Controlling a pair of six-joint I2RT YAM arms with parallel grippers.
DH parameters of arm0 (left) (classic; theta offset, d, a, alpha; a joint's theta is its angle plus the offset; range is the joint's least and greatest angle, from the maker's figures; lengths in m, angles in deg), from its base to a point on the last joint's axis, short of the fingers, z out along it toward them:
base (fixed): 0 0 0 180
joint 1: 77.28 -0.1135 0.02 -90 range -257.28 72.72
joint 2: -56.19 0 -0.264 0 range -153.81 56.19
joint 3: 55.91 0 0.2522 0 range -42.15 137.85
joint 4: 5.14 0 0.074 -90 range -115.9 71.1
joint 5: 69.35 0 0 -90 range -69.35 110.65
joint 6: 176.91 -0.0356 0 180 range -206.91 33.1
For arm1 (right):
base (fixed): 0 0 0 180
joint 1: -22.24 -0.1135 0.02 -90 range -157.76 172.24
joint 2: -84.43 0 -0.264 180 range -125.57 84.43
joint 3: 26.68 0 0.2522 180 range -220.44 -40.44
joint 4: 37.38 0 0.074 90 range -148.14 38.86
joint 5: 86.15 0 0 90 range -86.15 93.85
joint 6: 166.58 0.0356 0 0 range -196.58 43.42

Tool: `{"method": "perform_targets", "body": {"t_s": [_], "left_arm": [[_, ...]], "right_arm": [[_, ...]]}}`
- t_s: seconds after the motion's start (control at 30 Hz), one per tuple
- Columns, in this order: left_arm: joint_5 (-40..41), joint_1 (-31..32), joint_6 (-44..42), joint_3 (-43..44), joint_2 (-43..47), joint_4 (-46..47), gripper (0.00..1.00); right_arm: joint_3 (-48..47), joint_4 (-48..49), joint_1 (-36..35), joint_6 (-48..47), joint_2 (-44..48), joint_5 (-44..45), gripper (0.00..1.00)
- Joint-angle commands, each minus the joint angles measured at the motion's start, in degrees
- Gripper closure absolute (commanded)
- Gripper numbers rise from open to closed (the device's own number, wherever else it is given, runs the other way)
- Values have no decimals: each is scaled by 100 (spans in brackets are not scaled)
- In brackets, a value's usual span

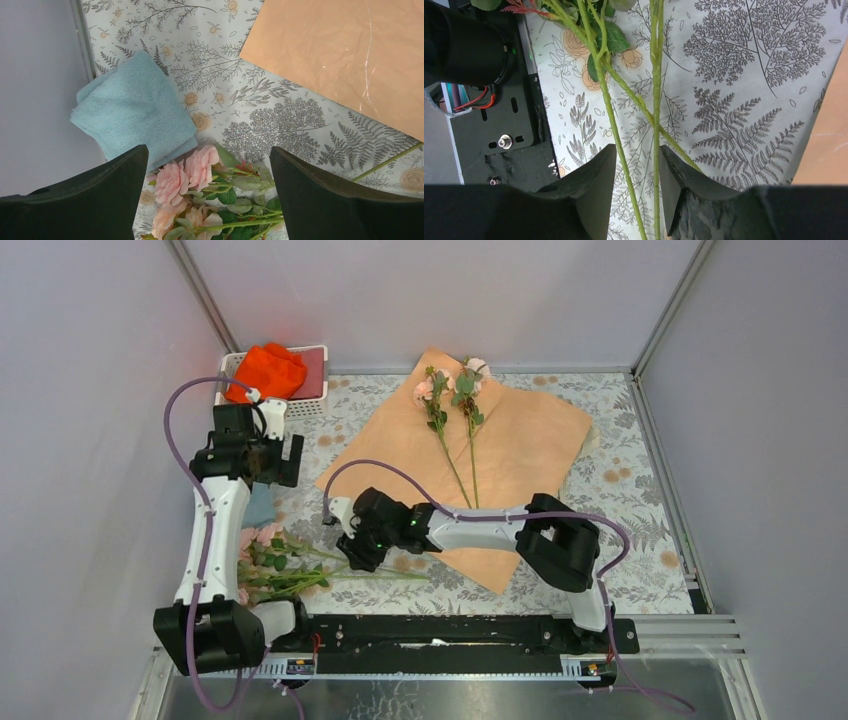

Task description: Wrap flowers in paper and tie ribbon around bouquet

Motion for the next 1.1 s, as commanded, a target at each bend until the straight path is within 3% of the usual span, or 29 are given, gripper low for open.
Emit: {"method": "perform_targets", "body": {"t_s": [0.0, 0.27, 0.6, 0.77, 1.07], "left_arm": [[84, -51, -155, -184, 183, 244, 1], [-67, -59, 56, 168, -374, 50, 1], [375, -56, -28, -126, 64, 119, 1], [491, -60, -29, -116, 125, 133, 1], [743, -107, 44, -115, -83, 265, 1]], "right_arm": [[-539, -177, -58, -82, -241, 147, 56], [-469, -210, -92, -273, -27, 476, 55], [-558, -1, -95, -353, -162, 162, 55], [-685, 506, -102, -165, -379, -99, 56], [-1379, 515, -140, -43, -1212, -314, 52]]}}
